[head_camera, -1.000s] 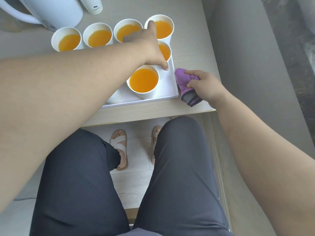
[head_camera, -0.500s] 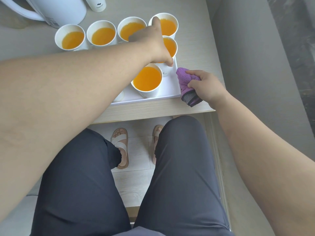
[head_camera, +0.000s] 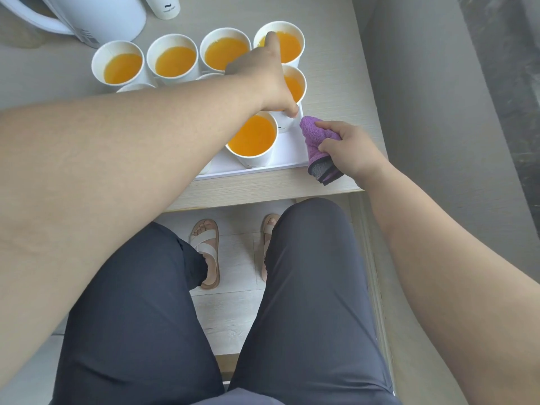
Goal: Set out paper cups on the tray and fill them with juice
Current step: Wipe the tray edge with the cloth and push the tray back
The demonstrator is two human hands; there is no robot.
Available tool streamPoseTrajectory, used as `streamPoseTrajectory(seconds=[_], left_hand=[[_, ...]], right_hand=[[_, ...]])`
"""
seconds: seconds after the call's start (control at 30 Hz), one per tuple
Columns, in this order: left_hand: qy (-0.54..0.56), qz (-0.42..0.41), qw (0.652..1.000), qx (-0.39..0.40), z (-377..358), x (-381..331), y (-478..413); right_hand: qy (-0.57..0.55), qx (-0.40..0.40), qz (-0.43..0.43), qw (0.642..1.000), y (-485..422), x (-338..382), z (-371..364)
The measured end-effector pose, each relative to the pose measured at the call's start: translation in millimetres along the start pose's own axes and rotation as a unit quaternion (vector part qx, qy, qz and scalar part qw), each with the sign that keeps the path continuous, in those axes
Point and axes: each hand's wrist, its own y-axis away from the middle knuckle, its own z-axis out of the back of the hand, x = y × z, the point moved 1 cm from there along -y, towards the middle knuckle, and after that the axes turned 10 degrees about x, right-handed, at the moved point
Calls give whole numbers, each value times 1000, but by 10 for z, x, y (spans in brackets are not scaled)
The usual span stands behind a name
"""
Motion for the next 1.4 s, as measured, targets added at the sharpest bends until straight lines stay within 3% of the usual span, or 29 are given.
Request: streamPoseTrajectory(seconds=[0.93,1.2,1.4], left_hand=[[8,-53,999,-5,-108,55,-30],[38,-59,997,-23,-144,73,-23],[64,-62,996,-19,-149,97,-21]], right_hand=[[39,0,15,999,7,11,-16],[65,-77,37,994,-54,80,25],[122,-27,59,990,-255,201,-58]])
